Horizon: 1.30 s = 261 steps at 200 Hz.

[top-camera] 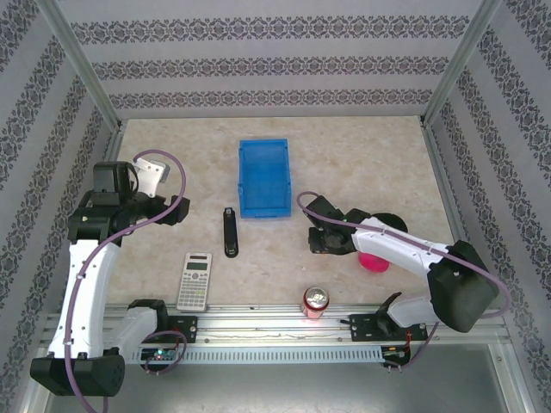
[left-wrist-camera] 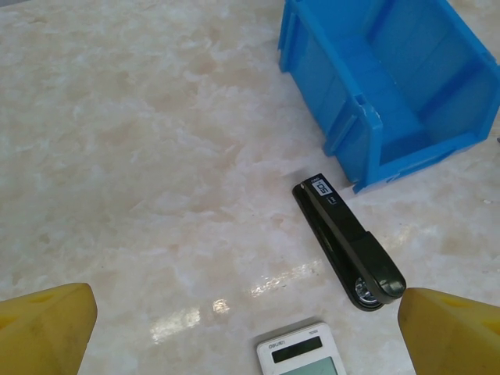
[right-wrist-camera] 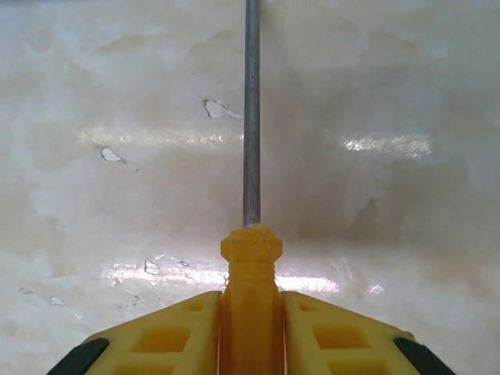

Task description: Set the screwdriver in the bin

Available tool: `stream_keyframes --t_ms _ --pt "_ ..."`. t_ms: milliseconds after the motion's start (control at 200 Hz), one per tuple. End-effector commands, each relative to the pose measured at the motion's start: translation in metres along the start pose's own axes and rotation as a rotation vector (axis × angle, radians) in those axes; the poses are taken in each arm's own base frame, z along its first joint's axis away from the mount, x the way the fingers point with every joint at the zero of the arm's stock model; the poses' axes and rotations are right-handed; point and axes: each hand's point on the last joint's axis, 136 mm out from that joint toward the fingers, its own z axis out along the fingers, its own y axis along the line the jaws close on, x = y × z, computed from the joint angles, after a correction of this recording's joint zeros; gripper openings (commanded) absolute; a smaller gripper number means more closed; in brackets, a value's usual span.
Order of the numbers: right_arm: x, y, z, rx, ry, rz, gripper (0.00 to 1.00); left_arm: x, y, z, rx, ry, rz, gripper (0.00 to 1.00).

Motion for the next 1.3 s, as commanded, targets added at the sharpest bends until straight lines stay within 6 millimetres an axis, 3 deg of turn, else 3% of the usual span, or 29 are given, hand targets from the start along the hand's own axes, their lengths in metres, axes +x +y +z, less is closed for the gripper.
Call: stream_keyframes --t_ms 0,290,764,1114,1299 --pt "-0.003 -0.001 -0.01 -0.013 -0.008 -0.012 0.25 0.001 -0.008 -0.002 0.042 0.0 0.015 0.99" --pt "-0.008 -0.001 -0.021 -0.031 -0.026 -0.013 0.24 0.0 -0.007 -0.002 0.034 -0.009 0.016 0.99" --pt "-0.026 0.007 -0.057 -0.078 -0.104 -0.039 0.21 -0.004 -0.007 -0.003 0.034 -0.022 0.011 0.99" --pt "-0.05 0.013 -0.112 -0.105 -0.214 -0.062 0.21 -0.005 -0.008 -0.004 0.04 -0.02 0.015 0.99" --pt "-0.072 0.028 -0.144 -0.151 -0.295 -0.078 0.21 -0.009 -0.006 -0.006 0.032 -0.031 0.003 0.99"
